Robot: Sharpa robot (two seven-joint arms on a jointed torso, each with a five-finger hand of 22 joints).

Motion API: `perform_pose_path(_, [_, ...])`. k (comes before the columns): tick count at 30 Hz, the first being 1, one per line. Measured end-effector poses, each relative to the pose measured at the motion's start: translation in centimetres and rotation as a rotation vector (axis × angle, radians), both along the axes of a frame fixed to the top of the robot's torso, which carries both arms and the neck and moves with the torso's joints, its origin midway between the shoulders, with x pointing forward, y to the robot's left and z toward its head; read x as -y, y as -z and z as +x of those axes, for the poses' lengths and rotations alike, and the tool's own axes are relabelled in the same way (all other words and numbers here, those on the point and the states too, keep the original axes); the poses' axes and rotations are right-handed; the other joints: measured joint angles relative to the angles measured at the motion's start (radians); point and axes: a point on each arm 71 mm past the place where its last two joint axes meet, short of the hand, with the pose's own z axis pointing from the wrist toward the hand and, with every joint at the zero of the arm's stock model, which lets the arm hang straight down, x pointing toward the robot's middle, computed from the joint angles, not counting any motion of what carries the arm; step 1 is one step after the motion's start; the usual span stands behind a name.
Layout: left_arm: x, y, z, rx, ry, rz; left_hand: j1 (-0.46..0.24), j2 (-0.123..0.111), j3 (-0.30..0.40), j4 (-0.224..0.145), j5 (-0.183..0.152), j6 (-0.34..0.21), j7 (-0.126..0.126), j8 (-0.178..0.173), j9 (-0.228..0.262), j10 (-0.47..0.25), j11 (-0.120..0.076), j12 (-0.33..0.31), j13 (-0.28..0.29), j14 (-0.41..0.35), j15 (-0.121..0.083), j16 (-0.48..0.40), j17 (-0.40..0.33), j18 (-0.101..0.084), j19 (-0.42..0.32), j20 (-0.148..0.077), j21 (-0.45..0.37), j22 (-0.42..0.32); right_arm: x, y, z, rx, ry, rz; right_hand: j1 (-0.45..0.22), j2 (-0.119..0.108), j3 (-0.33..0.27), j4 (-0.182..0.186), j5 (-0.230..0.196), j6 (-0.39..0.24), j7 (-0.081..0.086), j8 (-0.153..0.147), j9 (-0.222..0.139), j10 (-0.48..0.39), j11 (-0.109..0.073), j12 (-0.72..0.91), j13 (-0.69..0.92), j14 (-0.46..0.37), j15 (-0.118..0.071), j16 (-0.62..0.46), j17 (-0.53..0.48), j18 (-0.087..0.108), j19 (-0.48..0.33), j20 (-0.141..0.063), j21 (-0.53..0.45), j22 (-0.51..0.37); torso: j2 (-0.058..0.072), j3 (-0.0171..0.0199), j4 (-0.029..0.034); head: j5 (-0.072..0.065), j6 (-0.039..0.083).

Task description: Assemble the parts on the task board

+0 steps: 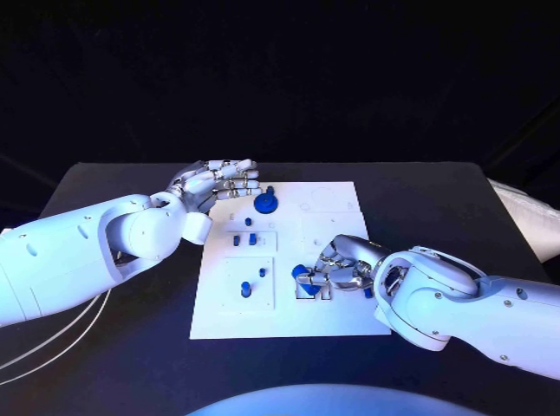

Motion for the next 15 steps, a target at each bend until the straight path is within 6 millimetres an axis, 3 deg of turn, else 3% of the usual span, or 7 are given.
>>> perform_pose_path(4, [-0.02, 0.01, 0.00, 0.000, 0.000, 0.000, 0.000, 0.000, 0.000, 0.000, 0.000, 0.000, 0.000, 0.000, 0.000, 0.000, 0.000, 0.000, 0.000, 0.000, 0.000, 0.000, 0.000, 0.000, 0.000, 0.000, 0.000, 0.000, 0.04, 0.05, 0.03, 0.002, -0.005, -0.015, -0.012, -0.001, -0.016, -0.002, -0.019, 0.000, 0.000, 0.000, 0.005, 0.000, 0.000, -0.006, -0.001, 0.000, 0.000, -0.004, -0.004, 0.000, 0.000, 0.000, 0.000, -0.002, 0.000, 0.0000, -0.0006, 0.001, 0.000])
perform_pose_path(15, [-0.04, 0.01, 0.00, 0.000, 0.000, 0.000, 0.000, 0.000, 0.000, 0.000, 0.000, 0.000, 0.000, 0.000, 0.000, 0.000, 0.000, 0.000, 0.000, 0.000, 0.000, 0.000, 0.000, 0.000, 0.000, 0.000, 0.000, 0.000, 0.03, 0.05, -0.02, 0.011, -0.020, -0.041, -0.017, -0.006, -0.023, -0.001, -0.023, 0.000, 0.000, 0.000, 0.007, 0.000, 0.000, -0.006, 0.000, 0.000, 0.000, -0.006, -0.007, 0.000, 0.000, 0.000, 0.000, -0.004, 0.000, 0.0002, -0.0012, 0.000, -0.002])
